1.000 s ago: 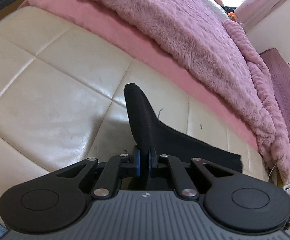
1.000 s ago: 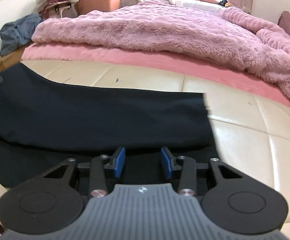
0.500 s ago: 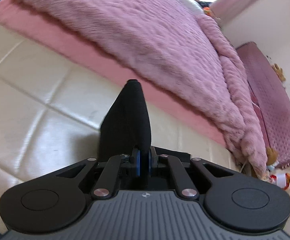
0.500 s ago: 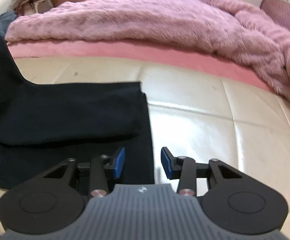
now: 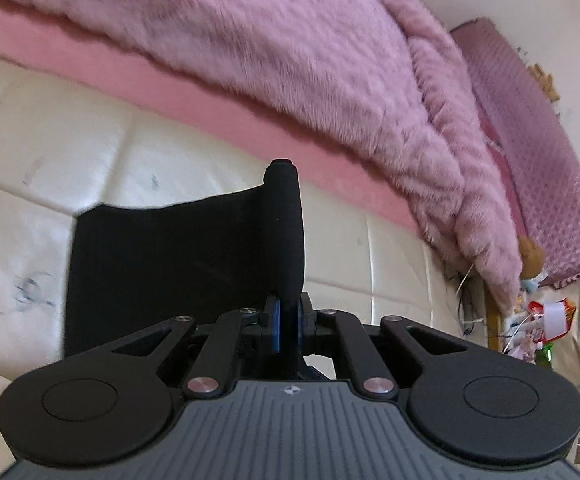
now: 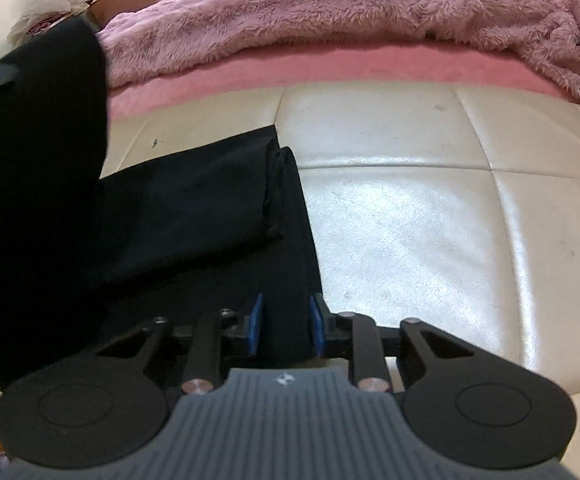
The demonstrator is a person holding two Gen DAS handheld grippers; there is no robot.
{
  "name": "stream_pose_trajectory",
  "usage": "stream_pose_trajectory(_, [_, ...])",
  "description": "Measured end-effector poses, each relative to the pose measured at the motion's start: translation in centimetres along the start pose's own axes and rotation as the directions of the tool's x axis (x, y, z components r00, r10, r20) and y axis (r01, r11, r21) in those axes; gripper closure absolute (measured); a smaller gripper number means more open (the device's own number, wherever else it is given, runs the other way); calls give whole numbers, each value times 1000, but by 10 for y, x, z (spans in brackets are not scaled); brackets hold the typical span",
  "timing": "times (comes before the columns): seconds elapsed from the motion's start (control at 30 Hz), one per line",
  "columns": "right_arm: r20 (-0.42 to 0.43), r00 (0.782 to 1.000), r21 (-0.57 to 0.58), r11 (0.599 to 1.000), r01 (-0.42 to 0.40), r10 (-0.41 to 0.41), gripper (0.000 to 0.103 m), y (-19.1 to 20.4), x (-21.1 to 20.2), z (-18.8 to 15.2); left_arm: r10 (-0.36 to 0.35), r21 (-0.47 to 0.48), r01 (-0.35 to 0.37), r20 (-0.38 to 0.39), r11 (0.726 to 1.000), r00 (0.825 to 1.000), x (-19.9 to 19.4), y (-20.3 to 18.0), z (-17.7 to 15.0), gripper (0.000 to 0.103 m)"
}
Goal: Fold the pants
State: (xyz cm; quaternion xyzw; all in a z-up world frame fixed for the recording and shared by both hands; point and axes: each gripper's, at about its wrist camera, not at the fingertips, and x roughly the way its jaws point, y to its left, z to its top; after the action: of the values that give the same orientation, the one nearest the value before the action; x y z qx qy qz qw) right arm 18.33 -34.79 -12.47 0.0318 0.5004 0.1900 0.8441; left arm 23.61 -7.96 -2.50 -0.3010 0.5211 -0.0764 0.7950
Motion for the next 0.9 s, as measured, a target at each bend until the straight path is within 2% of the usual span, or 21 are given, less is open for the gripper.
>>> stream_pose_trajectory(0.13, [9,1000,3,1000,-14,14,84,-2,1,-1,18,-7,-18,-62,1000,998,41,-11,-5,96])
stream_pose_trajectory(0.27, [12,1000,7,1000,-27,27,84,-5,2,-2,74,19,-73,-106,997,992,77,-16,-11,96])
stream_pose_trajectory(0.43, [20,999,8,999,-36,36,84,-8,0,-5,133,90,-121,-142,989,981,105,-20,-20,96])
stream_pose_trajectory(0.63, [21,999,7,999,-32,32,83,-7,-1,-4,140,111,-121,-179,986,974,116,-18,-23,94])
stream_pose_trajectory(0.7, [21,999,6,1000,-28,28,82,-6,-1,-4,123,113,-102,-195,988,973,116,-19,-22,85])
stream_pose_trajectory(0.73, [22,999,7,1000,-25,25,81,-6,-2,-4,112,109,-91,-205,990,972,116,-20,-22,84])
stream_pose_trajectory(0.9, [36,999,36,999,1,-2,78,-8,-11,-3,87,139,-59,-211,989,974,109,-28,-23,83])
